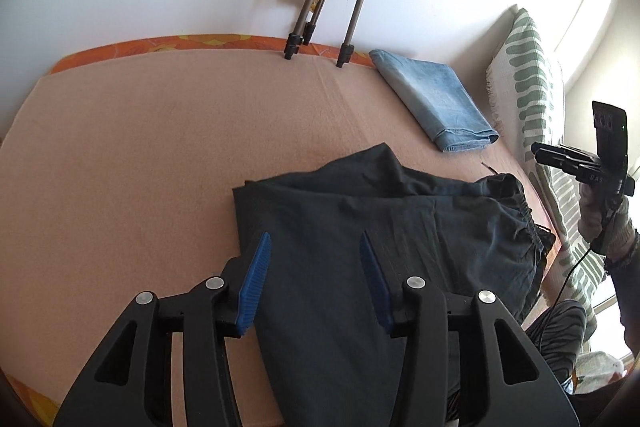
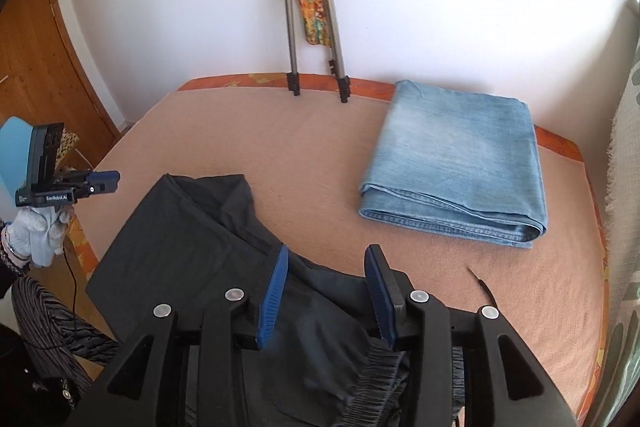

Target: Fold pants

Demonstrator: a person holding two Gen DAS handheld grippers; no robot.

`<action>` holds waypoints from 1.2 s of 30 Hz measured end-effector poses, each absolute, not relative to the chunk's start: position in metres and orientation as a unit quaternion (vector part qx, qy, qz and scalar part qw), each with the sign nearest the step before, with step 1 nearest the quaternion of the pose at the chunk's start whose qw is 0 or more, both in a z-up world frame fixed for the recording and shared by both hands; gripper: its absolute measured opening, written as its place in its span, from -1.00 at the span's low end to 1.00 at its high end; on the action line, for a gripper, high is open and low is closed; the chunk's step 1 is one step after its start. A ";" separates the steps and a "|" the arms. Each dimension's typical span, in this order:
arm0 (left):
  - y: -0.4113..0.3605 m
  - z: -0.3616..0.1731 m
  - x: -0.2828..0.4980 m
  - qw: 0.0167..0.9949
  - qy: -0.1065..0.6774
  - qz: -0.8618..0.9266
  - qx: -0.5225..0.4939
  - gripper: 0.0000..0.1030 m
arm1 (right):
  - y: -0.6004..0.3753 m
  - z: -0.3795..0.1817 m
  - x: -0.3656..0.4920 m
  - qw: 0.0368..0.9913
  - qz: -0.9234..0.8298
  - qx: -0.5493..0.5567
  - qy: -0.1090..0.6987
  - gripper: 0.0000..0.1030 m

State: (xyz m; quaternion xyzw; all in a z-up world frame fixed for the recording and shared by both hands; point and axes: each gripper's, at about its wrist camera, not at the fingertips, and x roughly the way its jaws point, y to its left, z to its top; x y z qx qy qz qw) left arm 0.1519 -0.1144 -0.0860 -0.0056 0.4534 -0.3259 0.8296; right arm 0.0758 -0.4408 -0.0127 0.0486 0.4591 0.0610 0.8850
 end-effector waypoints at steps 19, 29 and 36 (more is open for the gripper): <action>-0.064 -0.118 0.051 0.845 0.465 -0.263 0.003 -0.08 | -0.189 -0.053 0.168 0.823 0.185 0.025 0.536 0.23; -0.052 -0.132 0.045 0.838 0.476 -0.265 -0.017 -0.03 | -0.147 -0.098 0.209 0.790 0.148 0.044 0.594 0.22; -0.049 -0.144 0.051 0.822 0.499 -0.272 -0.045 0.10 | -0.151 -0.122 0.234 0.770 0.110 0.071 0.624 0.22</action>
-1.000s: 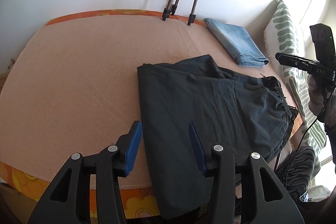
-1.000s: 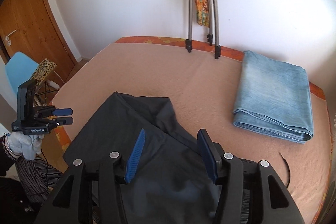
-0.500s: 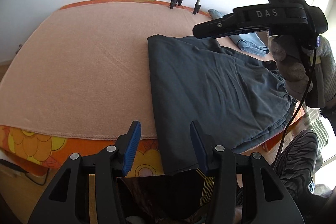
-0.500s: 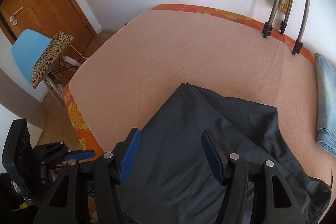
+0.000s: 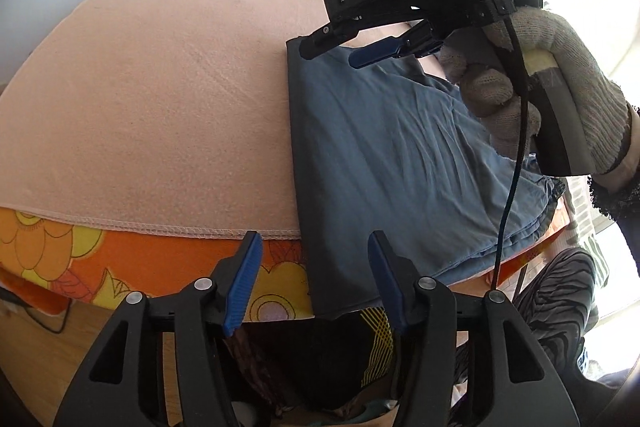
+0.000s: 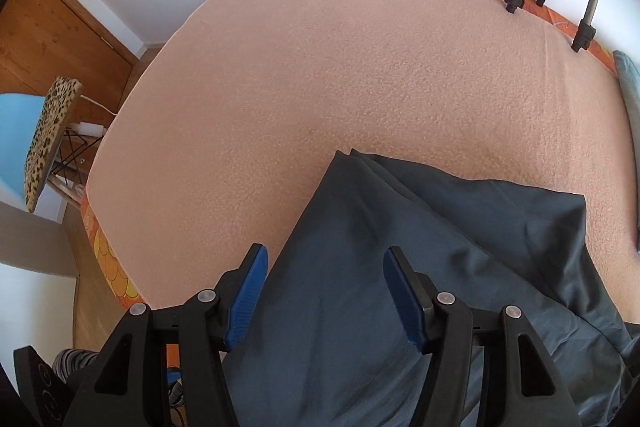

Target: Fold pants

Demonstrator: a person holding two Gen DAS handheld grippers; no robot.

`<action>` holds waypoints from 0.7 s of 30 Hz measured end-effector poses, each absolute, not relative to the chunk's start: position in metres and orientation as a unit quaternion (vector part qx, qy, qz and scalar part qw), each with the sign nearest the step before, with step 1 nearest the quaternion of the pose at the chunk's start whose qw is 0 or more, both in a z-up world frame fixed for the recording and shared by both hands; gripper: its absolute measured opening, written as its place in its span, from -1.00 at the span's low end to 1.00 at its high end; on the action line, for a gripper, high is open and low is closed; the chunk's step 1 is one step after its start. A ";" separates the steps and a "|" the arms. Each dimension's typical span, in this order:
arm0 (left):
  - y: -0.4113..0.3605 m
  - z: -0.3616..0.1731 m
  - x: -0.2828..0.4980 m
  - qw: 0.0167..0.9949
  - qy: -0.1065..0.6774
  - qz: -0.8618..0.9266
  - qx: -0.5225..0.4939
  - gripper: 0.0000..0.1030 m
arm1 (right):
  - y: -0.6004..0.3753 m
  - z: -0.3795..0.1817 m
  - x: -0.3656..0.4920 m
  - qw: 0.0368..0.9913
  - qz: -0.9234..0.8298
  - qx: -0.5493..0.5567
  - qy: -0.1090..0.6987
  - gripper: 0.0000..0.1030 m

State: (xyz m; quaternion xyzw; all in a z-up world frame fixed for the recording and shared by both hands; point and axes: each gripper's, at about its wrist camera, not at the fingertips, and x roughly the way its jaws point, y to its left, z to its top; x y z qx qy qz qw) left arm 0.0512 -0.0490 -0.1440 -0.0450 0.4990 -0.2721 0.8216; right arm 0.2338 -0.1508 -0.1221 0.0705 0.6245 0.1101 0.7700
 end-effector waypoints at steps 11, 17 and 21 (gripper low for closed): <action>-0.050 -0.156 0.059 0.801 0.514 -0.290 -0.097 0.12 | -0.113 -0.143 0.252 0.742 0.095 0.014 0.664 0.21; -0.060 -0.152 0.059 0.807 0.506 -0.294 -0.084 0.12 | -0.098 -0.150 0.251 0.740 0.075 -0.044 0.666 -0.27; -0.063 -0.151 0.063 0.812 0.500 -0.290 -0.078 0.12 | -0.107 -0.145 0.246 0.743 0.085 -0.021 0.663 -0.87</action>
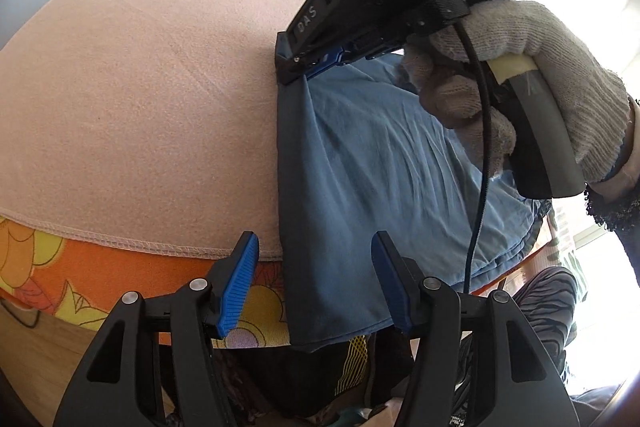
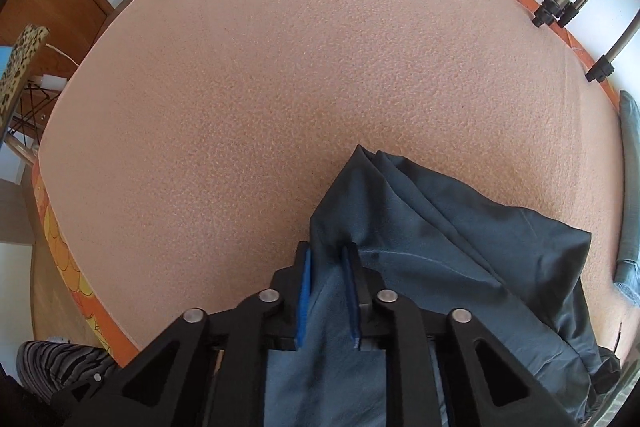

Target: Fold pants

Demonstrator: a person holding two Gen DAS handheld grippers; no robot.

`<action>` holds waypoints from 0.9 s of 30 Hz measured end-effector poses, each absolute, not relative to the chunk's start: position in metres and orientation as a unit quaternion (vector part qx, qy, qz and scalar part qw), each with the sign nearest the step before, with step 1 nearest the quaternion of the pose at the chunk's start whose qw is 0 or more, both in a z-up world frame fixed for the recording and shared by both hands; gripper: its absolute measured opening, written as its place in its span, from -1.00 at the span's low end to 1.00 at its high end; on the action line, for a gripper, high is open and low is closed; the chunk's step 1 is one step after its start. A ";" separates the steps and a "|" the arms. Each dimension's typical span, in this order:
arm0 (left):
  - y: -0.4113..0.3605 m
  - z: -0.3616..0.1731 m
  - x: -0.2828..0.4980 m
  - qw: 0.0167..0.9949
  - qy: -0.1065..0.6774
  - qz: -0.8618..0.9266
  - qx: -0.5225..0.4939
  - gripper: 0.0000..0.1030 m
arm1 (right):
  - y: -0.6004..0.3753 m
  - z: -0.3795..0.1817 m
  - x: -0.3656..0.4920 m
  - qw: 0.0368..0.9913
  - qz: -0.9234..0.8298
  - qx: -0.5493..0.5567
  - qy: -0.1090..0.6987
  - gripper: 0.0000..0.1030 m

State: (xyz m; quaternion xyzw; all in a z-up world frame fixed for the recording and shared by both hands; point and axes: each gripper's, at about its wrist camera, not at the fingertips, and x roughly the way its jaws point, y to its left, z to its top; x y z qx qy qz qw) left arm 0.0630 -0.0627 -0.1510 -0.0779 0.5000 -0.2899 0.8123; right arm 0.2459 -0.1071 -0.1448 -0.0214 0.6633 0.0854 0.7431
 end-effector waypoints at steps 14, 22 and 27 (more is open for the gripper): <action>-0.075 -0.151 0.067 0.795 0.496 -0.325 -0.126 -0.89 | -0.180 -0.105 0.221 0.775 0.128 0.085 0.613 -1.00; -0.123 -0.094 0.043 0.797 0.436 -0.405 -0.099 -0.90 | -0.222 -0.066 0.207 0.797 0.143 0.143 0.569 -1.00; -0.166 -0.073 0.038 0.780 0.420 -0.454 -0.090 -0.90 | -0.258 -0.038 0.186 0.814 0.137 0.172 0.537 -1.00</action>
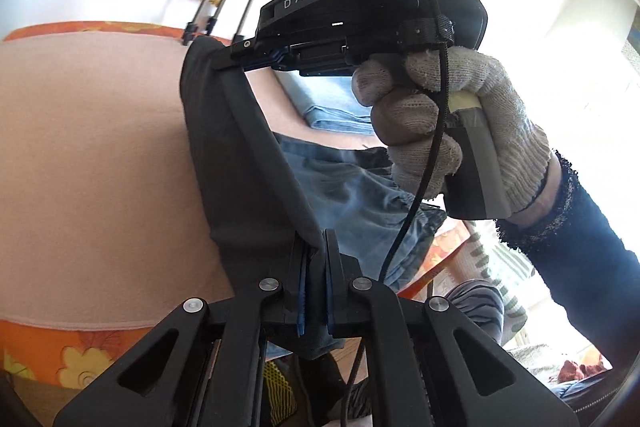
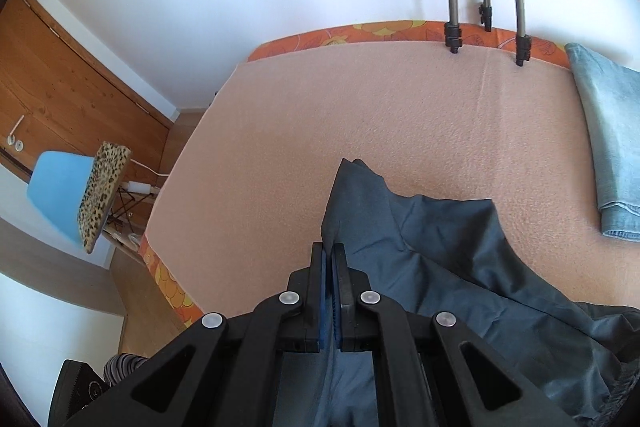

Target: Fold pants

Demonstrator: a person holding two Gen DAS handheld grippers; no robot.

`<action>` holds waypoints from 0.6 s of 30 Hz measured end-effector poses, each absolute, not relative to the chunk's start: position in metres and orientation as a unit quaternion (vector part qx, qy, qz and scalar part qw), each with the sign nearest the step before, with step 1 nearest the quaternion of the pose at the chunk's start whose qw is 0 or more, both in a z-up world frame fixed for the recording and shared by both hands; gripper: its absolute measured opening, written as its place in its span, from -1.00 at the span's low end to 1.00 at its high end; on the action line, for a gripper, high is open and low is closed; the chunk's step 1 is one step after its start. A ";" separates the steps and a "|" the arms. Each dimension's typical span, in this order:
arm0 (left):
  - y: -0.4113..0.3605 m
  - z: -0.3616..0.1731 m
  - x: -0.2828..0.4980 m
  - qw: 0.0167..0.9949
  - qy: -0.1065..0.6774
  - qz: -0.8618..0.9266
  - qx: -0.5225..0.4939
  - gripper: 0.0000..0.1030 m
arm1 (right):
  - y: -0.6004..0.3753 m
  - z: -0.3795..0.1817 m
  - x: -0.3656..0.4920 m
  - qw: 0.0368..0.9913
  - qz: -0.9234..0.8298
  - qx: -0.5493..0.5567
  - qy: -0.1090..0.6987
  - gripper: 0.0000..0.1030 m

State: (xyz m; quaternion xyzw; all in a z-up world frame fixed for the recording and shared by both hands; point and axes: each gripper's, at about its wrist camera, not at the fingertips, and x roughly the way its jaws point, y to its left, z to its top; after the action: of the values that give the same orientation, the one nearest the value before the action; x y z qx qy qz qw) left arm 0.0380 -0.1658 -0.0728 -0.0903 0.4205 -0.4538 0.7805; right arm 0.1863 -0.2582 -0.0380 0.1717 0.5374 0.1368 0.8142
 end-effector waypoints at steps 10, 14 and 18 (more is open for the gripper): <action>-0.244 -0.026 0.044 0.735 0.402 -0.540 -0.076 -0.91 | -0.370 0.004 0.139 0.844 0.087 0.239 0.472 -1.00; -0.277 -0.015 0.041 0.723 0.398 -0.562 -0.048 -0.92 | -0.409 0.011 0.118 0.851 0.062 0.257 0.454 -1.00; -0.309 -0.029 0.034 0.703 0.407 -0.582 -0.029 -0.92 | -0.446 0.004 0.096 0.851 0.045 0.273 0.446 -1.00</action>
State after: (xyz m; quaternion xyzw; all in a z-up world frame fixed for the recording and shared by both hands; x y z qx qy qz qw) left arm 0.0340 -0.3089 -0.0291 -0.0289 0.4072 -0.5819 0.7034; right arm 0.0961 -0.4462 0.0039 0.2727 0.4463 0.0452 0.8511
